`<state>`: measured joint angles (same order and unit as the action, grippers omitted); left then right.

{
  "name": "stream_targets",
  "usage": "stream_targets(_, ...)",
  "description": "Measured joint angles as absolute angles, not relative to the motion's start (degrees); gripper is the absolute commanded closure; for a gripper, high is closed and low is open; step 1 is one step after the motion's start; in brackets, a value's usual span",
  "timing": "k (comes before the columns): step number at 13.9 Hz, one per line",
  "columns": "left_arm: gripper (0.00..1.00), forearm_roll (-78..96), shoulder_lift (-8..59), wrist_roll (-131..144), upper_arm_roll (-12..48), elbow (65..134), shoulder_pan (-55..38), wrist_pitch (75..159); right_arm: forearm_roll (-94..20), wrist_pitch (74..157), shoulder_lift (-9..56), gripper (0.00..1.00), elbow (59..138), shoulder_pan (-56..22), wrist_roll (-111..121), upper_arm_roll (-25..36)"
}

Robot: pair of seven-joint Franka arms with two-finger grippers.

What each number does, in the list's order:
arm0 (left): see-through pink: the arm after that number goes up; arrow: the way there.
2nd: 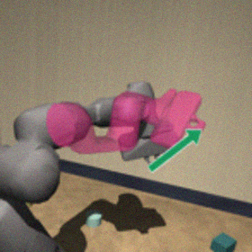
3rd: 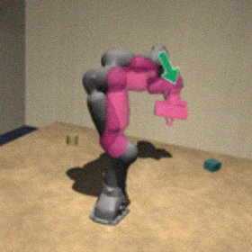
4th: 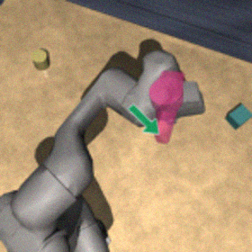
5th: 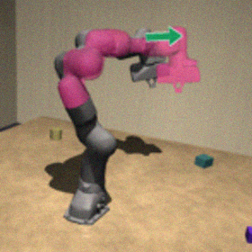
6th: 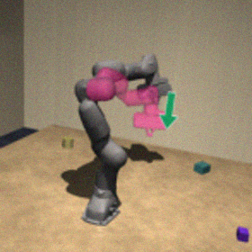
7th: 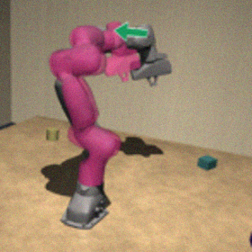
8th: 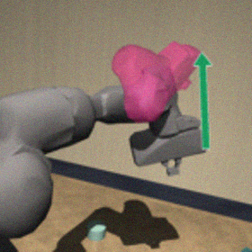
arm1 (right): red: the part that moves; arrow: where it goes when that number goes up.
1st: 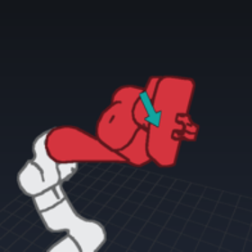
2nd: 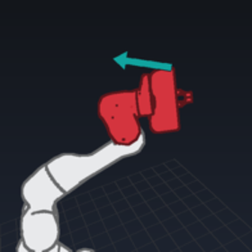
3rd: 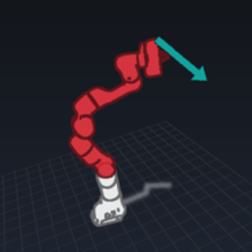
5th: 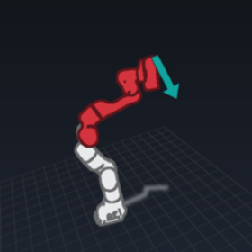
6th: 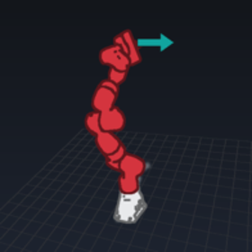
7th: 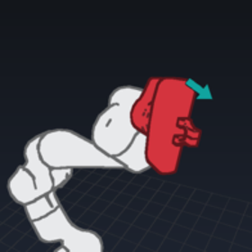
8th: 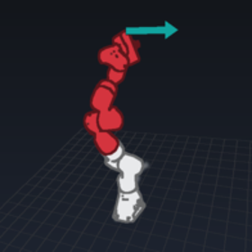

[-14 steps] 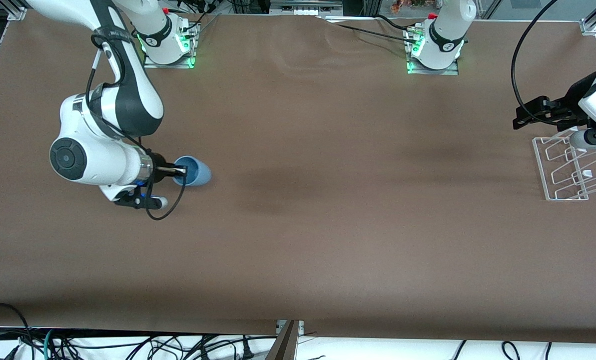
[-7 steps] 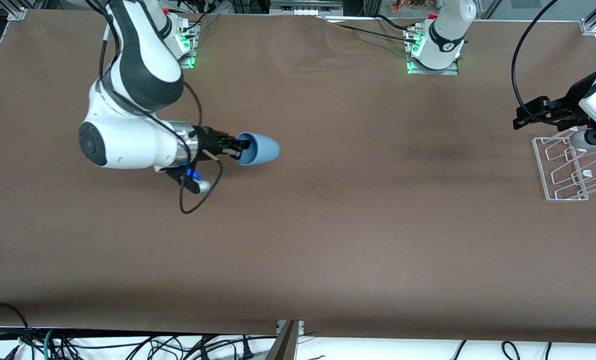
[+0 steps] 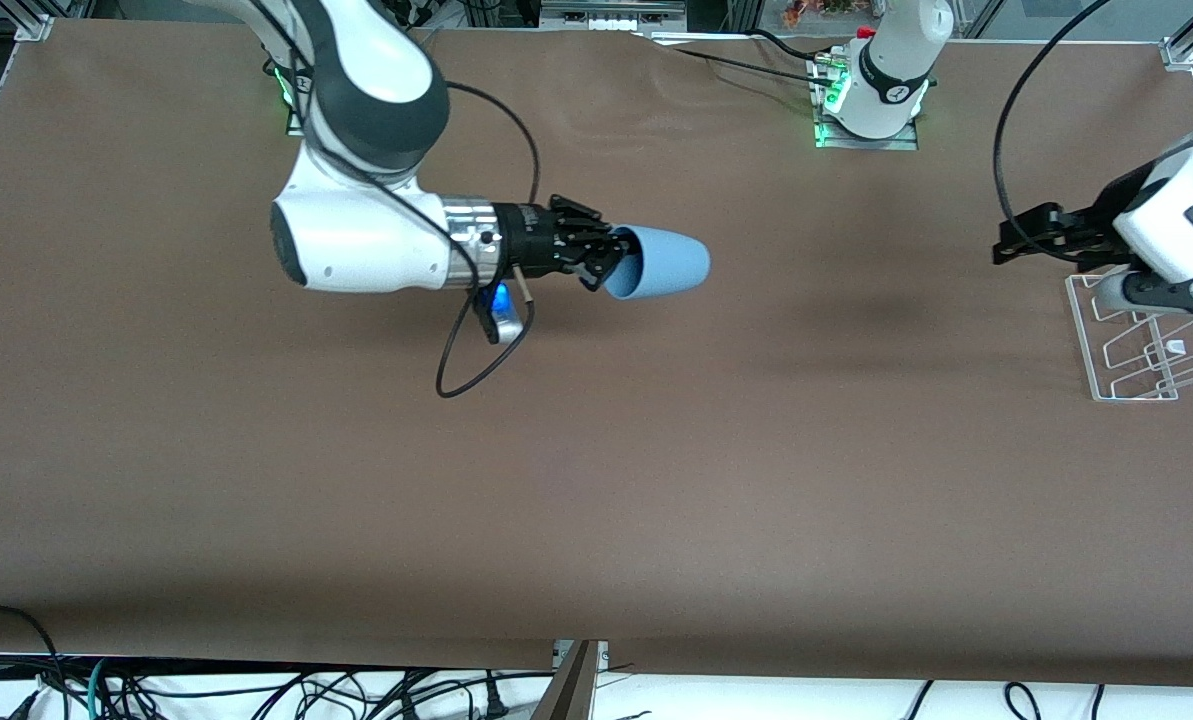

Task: Transfer cup to left arm and place on rack
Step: 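Carry the cup sideways toward the left gripper while the left gripper approaches, then close the left gripper around the cup body beside the right gripper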

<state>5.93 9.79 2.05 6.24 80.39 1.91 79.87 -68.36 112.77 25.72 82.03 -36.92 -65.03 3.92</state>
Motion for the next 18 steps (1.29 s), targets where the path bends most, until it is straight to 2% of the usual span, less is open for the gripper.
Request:
stream_targets(4, 0.00, 13.32, 11.94, -12.24, 6.58, 80.37, 0.50, 80.02, -74.61, 121.96, 25.80, 1.00, 81.93, -41.86, -68.17, 3.91)
stream_targets(10, 0.00, 18.17, 11.88, -43.06, 7.74, 80.18, -1.11, 80.89, -76.16, 125.11, 26.31, 1.00, 81.93, -43.65, -68.71, 3.96)
stream_targets(18, 0.00, 18.18, 12.16, -63.31, 14.69, 81.57, -1.85, 94.75, -76.20, 125.50, 26.66, 1.00, 81.92, -43.65, -68.75, 4.08)
